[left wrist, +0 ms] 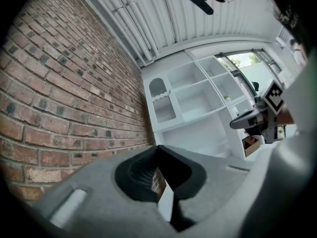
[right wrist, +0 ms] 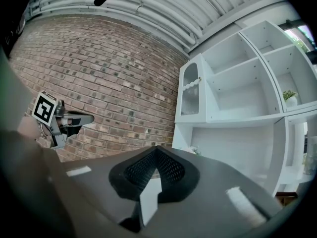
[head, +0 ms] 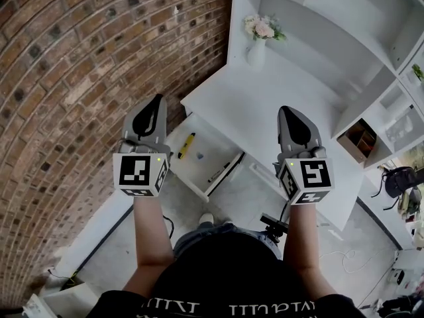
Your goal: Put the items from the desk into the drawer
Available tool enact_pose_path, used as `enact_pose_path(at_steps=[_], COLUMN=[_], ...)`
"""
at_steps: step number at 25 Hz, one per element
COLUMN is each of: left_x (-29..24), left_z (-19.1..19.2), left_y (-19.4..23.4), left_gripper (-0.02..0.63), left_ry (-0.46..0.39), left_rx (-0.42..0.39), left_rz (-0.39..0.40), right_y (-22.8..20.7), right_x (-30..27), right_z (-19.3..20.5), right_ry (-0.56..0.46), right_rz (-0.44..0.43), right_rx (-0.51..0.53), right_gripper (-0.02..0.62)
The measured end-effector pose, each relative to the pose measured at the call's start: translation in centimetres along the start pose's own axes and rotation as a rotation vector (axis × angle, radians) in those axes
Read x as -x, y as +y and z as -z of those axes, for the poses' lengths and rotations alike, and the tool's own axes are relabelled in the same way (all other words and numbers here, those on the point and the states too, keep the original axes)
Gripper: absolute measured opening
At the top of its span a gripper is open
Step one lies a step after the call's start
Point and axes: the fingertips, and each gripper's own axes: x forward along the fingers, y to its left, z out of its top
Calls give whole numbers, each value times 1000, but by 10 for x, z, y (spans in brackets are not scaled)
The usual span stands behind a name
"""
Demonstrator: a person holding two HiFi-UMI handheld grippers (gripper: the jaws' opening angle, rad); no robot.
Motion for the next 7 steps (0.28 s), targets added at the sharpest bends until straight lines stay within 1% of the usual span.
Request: enact_pose_path(at_steps=[7], left_x=[-2], left_z=[-2], left_y=[3], left_gripper=[0], left_ry=[-7], left_rx=[-5], left_rz=[-11], right_y=[-5], right_x=[0], right_z=[-3], right_ry=[-1], right_rz=[16], right_rx=[5], right_gripper=[6])
